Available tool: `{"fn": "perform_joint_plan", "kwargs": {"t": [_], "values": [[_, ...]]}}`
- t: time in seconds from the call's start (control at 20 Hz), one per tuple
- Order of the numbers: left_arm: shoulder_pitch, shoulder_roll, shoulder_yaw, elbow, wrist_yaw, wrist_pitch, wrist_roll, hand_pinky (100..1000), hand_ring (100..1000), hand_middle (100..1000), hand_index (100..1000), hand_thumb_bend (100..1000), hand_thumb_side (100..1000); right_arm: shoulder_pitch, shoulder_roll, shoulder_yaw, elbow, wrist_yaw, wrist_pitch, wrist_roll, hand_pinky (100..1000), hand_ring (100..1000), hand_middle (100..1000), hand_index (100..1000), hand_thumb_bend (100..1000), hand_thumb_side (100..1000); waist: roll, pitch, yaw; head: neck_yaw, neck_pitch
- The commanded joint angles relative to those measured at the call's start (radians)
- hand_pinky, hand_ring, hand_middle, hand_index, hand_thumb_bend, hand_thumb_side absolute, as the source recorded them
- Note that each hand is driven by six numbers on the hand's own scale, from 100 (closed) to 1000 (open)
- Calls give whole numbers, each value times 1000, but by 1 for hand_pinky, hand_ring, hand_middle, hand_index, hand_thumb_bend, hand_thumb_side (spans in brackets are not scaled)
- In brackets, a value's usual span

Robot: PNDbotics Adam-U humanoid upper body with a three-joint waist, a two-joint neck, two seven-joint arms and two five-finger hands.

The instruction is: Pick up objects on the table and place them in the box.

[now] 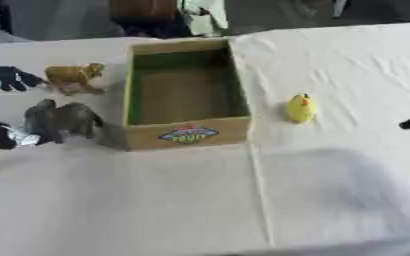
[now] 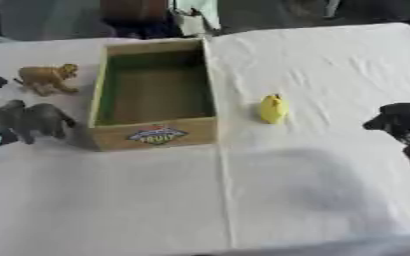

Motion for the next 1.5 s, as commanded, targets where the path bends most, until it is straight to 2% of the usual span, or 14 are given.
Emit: {"fn": "perform_joint_plan", "kwargs": {"t": [0.05,0.55,1.0,1.2,1.25,1.5], "values": [[-29,38,-10,27,0,-12,-19,756,745,725,856,667,405,-11,-27,-1,-12,3,-4,6,716,630,555,710,100,610,0,-11,-2,5,3],[-95,-8,-52,136,-43,-33,-30,747,708,661,827,669,414,-14,-24,2,-12,5,-4,9,716,630,555,710,100,611,-1,-6,-5,7,7],[-134,-41,-83,189,-106,-58,-20,744,701,652,817,644,430,-15,-23,5,-10,4,-6,13,716,630,555,710,100,611,-4,-4,-6,12,10],[-143,-50,-91,203,-131,-62,-21,737,647,616,805,573,433,-16,-22,6,-10,5,-7,14,716,629,554,709,100,611,-6,-3,-8,12,10],[-144,-51,-92,206,-135,-62,-18,729,615,584,793,522,426,-15,-21,6,-10,6,-7,14,716,629,554,709,100,610,-6,-3,-9,13,10],[-142,-54,-91,206,-131,-60,-14,700,538,493,765,433,410,-15,-21,5,-9,6,-8,13,716,629,554,709,100,611,-7,-2,-10,12,11]]}}
